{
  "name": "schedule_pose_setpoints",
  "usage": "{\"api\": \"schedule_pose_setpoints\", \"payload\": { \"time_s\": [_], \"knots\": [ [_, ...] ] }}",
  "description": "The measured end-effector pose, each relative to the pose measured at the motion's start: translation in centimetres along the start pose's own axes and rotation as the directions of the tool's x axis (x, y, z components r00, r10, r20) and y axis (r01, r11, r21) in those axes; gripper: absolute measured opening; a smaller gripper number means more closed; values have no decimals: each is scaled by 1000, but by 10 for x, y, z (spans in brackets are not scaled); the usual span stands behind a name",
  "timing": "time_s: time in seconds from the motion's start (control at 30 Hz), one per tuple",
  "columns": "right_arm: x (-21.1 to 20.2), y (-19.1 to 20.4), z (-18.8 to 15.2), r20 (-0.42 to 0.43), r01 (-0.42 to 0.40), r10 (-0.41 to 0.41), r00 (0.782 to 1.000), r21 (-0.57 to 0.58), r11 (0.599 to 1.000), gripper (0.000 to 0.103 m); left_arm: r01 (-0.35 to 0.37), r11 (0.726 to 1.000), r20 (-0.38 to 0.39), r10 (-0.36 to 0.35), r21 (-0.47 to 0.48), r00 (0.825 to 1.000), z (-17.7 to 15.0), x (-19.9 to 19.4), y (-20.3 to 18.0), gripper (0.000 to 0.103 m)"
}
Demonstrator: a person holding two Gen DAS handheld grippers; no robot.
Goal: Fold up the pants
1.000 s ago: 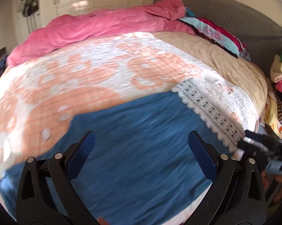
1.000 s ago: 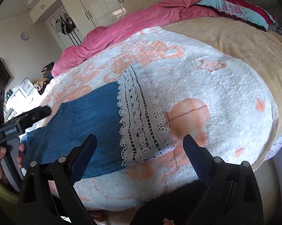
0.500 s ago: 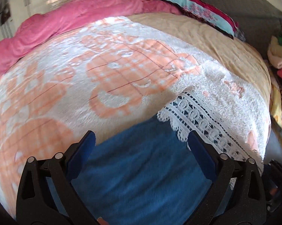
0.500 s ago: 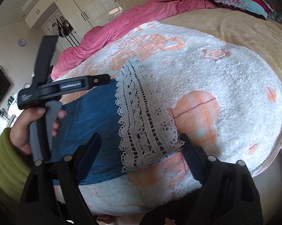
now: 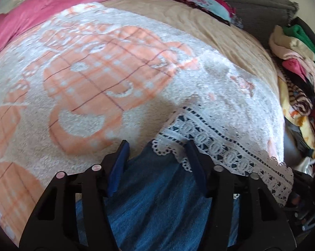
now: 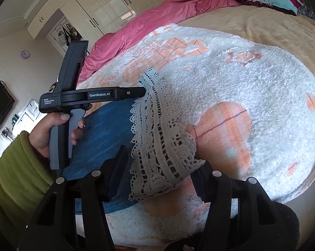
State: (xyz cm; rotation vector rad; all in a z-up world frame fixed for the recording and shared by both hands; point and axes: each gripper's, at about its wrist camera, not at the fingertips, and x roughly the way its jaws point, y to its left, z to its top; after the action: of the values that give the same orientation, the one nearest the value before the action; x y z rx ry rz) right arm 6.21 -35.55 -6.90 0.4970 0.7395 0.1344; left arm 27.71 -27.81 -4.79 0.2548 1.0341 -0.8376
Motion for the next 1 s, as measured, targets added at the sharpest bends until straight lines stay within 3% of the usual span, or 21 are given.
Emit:
{"api": "schedule_pose_setpoints", "payload": {
  "time_s": [0.2, 0.23, 0.3, 0.4, 0.57, 0.8, 1.0],
  "knots": [
    [3, 1, 2, 4, -28, 28, 1000, 3, 1000, 51, 68, 996, 18, -67, -59, 998, -3, 4, 10, 46],
    [4, 1, 3, 4, -30, 30, 1000, 4, 1000, 48, 68, 996, 21, -67, -61, 998, -4, 4, 10, 44],
    [5, 2, 3, 5, -44, 44, 999, 2, 999, 42, 92, 994, 25, -91, -62, 996, -5, 3, 4, 22],
    [5, 6, 2, 3, -72, 72, 997, -12, 997, 35, 51, 997, 35, -49, -65, 998, -7, 2, -4, 19],
    [3, 14, 1, 6, -131, 131, 991, -51, 990, 25, 54, 993, 72, -46, -106, 996, -12, -7, -1, 9],
    [-10, 42, -1, 50, -192, 202, 978, -160, 968, 24, 94, 986, 168, -70, -136, 983, -22, -51, 0, 7],
    [-20, 93, -2, 28, -277, 293, 956, -250, 928, 24, 110, 975, 283, -51, -196, 958, -53, -115, 28, 8]
  ]
}}
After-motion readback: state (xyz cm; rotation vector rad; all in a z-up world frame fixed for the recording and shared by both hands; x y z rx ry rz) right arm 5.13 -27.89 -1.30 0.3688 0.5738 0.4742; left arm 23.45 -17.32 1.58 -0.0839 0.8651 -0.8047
